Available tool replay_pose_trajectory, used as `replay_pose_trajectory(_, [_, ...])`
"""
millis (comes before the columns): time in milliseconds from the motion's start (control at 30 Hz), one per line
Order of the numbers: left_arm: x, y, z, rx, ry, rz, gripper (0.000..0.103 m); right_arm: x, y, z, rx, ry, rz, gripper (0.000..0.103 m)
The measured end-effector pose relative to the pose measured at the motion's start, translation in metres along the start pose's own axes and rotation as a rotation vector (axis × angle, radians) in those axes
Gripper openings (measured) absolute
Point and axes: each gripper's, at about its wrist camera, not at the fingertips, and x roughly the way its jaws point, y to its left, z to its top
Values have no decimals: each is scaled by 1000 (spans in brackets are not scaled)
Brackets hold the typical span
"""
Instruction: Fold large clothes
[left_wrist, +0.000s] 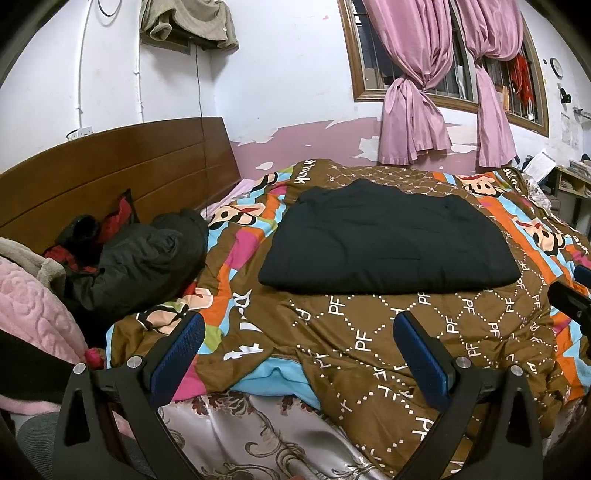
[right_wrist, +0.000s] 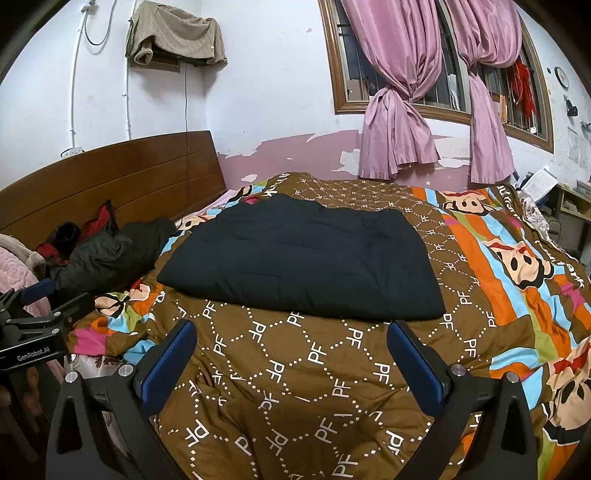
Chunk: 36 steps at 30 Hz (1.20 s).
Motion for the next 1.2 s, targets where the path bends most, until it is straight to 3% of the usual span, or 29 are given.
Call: replay_pose_trajectory(1200, [0,0,0,6,-6,9,100,2,0,-3,-1,3,-2,103])
